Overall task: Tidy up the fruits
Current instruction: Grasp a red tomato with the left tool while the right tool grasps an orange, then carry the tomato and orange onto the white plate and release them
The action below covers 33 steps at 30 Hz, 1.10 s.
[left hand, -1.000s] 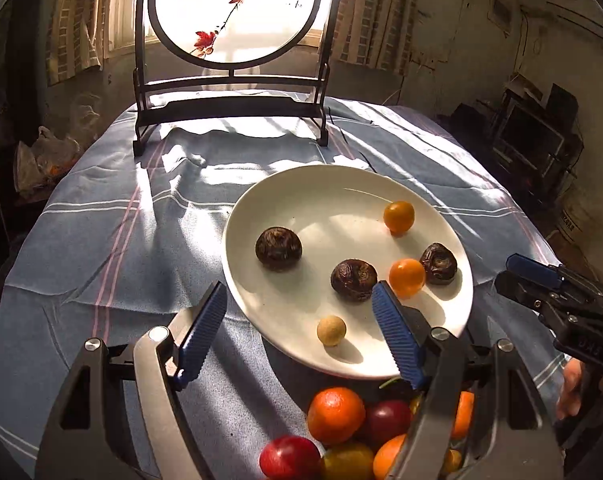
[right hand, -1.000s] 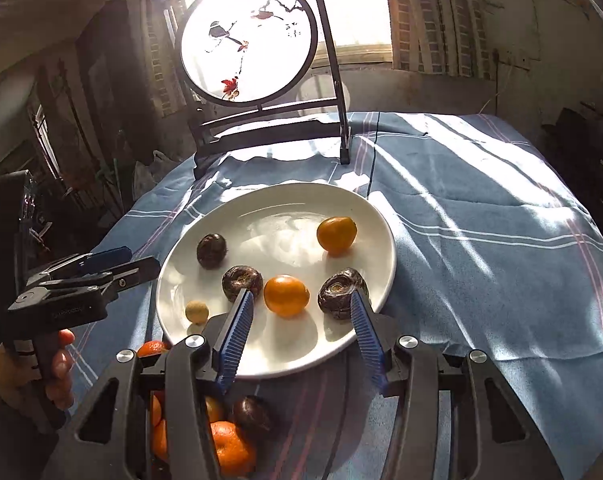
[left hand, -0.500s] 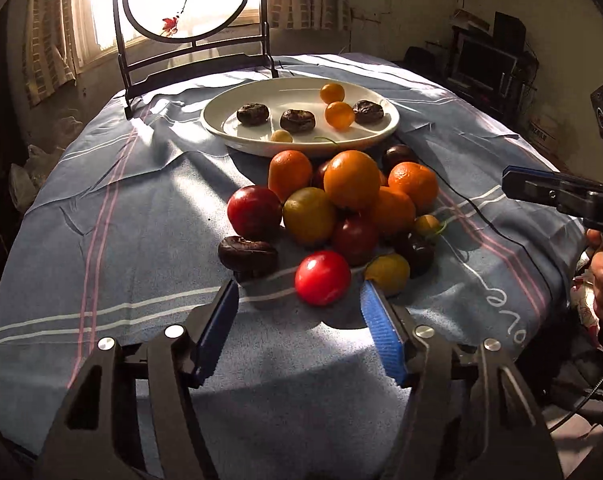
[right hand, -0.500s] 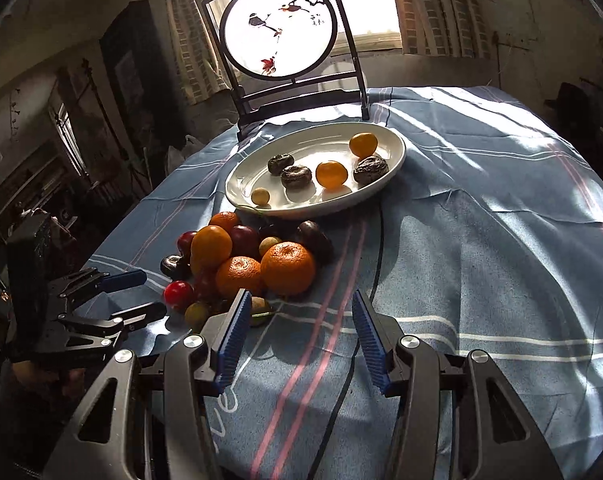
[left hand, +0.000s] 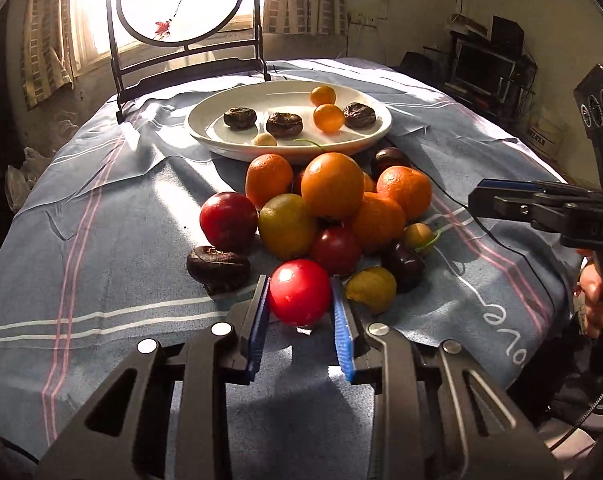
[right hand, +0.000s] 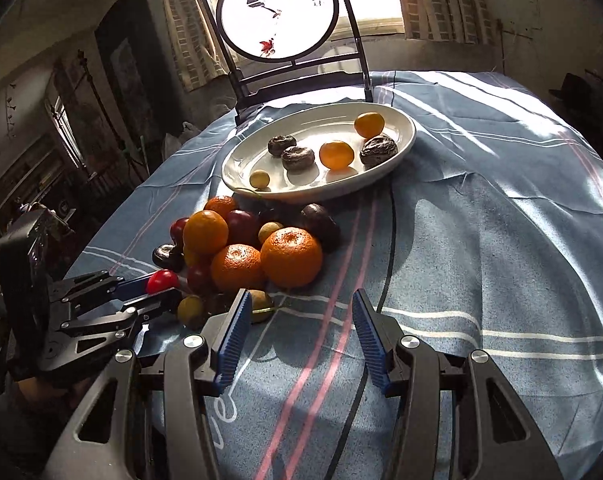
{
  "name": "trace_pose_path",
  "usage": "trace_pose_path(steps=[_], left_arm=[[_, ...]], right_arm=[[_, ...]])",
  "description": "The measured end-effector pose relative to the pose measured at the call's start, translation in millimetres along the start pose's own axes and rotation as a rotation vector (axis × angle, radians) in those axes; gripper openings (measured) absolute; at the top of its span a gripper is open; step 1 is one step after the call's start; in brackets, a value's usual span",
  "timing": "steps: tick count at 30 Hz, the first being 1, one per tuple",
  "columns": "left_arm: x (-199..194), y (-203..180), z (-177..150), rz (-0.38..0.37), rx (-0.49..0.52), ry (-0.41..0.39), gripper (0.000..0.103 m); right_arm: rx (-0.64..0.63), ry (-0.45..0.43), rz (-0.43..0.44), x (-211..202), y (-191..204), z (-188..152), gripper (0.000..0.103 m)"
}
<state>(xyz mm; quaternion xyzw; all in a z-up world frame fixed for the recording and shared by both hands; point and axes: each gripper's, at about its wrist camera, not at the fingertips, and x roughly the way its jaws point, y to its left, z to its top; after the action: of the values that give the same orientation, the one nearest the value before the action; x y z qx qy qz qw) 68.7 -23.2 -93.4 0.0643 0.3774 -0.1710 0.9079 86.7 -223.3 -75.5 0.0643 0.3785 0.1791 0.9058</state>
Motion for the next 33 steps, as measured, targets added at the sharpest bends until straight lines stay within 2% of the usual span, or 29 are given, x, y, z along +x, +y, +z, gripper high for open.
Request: trace_pose_path(steps=[6,9,10,11,15,20,23,26,30,33], left_arm=[[-16,4,-1,0.011,-0.008,-0.030,0.028],[-17,6,-1,0.003,-0.019,-0.031,0.028],[-17,7,-1,0.003,-0.021,-0.032,0.028],[-16,7,-2,0.001,-0.023,-0.032,0.028],[-16,10,-2,-0.007,-0.038,-0.034,0.028],[-28,14,8,-0.018,-0.050,-0.073,0.028],[-29,20,24,-0.023,-0.051,-0.094,0.028],[-21,26,51,-0.025,-0.048,-0.100,0.028],[5,35,96,-0.028,-0.055,-0.099,0.028],[40,46,124,-0.019,-0.083,-0.066,0.028]], right_arm=[[0.025,0.034,-0.023,38,8,18,0.052],[0.077,0.062,-0.004,51,3,19,0.052],[0.085,0.062,0.012,52,2,19,0.049],[0.081,0.061,0.013,51,2,19,0.045],[0.102,0.041,0.053,42,-1,15,0.043],[0.093,-0.055,0.084,3,-6,23,0.043],[0.080,-0.106,0.067,-13,-13,42,0.043],[0.078,-0.123,0.044,-12,-22,67,0.043],[0.087,-0.097,0.049,16,-31,103,0.043],[0.095,-0.052,0.038,51,-34,125,0.043]])
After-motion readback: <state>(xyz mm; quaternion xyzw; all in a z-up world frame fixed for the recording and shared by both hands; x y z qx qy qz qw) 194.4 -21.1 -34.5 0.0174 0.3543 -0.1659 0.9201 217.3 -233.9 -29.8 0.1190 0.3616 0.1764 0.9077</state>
